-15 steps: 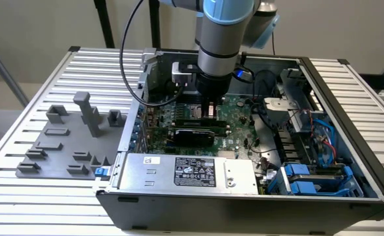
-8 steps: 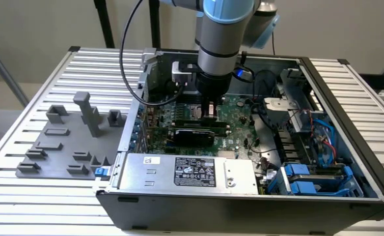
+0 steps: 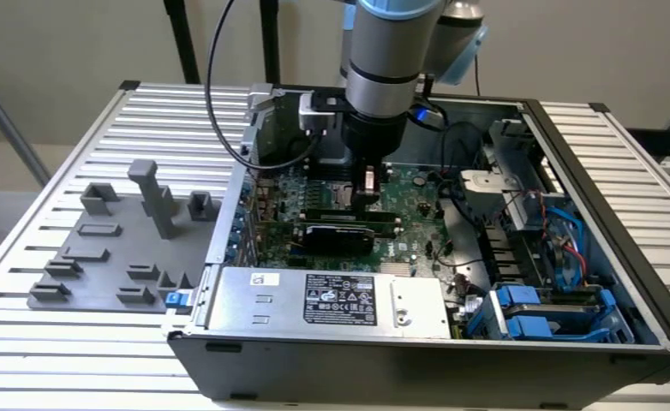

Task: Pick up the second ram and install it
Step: 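Press down the second ram until it locks into place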

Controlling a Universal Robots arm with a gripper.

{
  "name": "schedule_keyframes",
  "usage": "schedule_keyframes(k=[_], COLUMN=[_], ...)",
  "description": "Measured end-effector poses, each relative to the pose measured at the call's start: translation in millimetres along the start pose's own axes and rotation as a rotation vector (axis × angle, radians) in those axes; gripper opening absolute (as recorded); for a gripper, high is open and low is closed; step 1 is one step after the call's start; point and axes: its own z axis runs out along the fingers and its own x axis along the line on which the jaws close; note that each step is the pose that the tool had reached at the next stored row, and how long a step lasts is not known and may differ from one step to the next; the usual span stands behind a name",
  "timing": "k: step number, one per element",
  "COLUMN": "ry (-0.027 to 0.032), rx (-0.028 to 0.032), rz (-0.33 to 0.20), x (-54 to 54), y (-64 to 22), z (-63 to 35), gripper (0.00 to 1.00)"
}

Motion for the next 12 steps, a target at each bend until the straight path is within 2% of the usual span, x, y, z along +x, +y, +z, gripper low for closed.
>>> schedule_keyframes(k=[12], ry=[-0.0007], rx=[0.0000], rz=[0.000], x=[-0.1], y=[1.4], z=[-1.6], gripper=[0.00])
